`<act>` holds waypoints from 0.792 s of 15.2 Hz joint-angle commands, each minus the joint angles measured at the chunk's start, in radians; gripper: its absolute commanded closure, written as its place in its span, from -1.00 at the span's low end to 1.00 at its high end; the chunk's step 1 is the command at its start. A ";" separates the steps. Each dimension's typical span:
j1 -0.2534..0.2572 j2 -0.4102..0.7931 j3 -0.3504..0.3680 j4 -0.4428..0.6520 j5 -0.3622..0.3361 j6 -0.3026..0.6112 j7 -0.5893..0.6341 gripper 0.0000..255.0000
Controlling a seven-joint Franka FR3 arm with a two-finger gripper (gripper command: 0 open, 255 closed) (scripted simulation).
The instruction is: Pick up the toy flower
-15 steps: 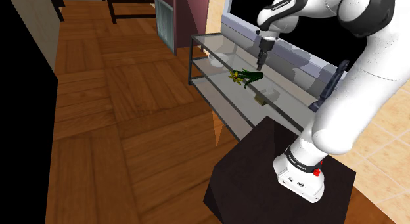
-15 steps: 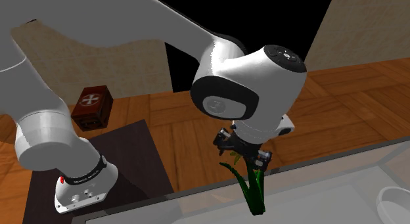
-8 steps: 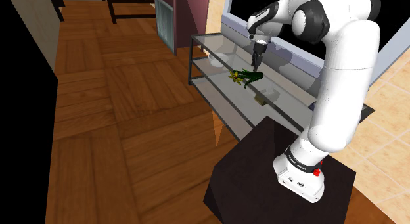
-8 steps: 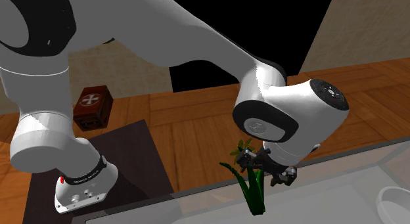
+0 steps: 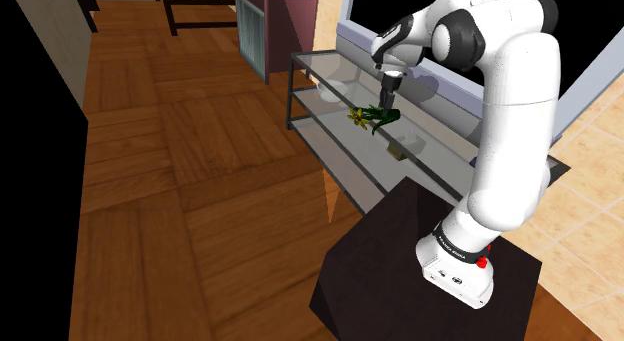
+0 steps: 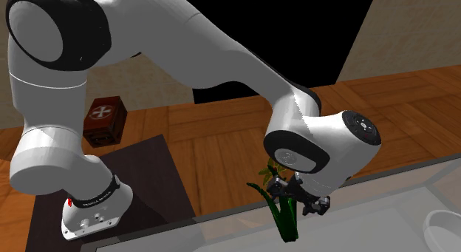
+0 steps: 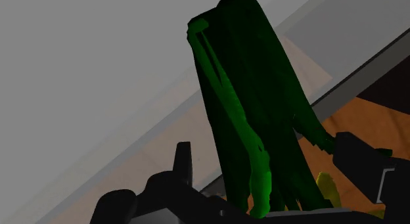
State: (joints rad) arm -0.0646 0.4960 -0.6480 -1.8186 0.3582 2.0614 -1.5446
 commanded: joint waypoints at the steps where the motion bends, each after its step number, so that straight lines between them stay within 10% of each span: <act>1: 0.000 0.004 0.002 -0.003 0.003 0.007 -0.001 -1.00; 2: -0.001 0.005 0.002 -0.002 0.004 0.006 -0.002 1.00; 12: 0.002 -0.004 -0.001 0.000 -0.002 -0.003 0.003 1.00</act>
State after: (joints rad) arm -0.0634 0.4960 -0.6475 -1.8190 0.3588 2.0627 -1.5432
